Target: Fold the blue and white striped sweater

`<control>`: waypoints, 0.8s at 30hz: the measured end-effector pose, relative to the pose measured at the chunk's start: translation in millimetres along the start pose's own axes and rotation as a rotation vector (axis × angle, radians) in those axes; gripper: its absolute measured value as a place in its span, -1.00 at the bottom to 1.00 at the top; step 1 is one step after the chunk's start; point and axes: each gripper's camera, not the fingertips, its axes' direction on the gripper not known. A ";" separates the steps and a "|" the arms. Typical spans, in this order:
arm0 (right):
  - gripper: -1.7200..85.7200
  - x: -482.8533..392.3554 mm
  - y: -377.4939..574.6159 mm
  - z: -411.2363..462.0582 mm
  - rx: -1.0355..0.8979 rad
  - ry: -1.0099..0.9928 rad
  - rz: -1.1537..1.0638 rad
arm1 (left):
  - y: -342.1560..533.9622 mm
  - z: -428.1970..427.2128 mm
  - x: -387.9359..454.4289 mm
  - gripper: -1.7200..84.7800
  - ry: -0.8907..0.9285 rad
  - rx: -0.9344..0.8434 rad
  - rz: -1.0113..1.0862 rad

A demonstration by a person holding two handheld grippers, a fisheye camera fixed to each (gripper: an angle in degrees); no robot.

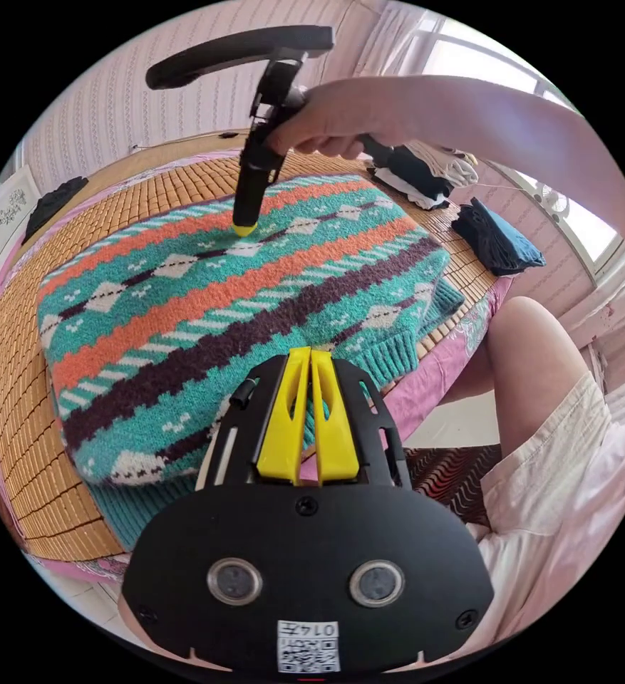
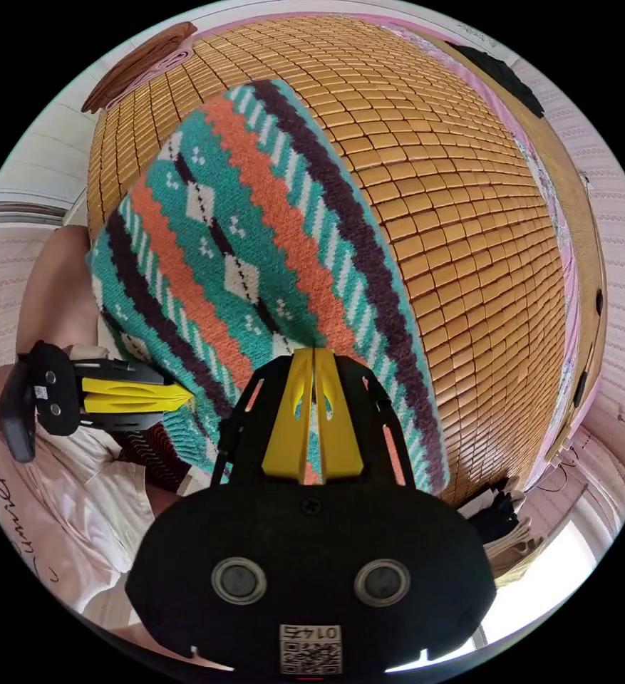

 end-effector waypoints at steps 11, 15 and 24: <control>-0.97 34.1 -82.5 12.2 -0.183 0.033 -0.002 | 21.2 25.2 21.4 -0.98 0.022 -0.037 0.046; -0.97 41.0 -84.5 22.0 -0.206 0.034 0.005 | 29.2 33.1 31.8 -0.98 0.002 -0.040 0.069; -0.97 72.4 69.2 -30.8 0.212 -0.215 0.207 | 51.6 27.4 41.7 -0.82 0.185 0.207 0.067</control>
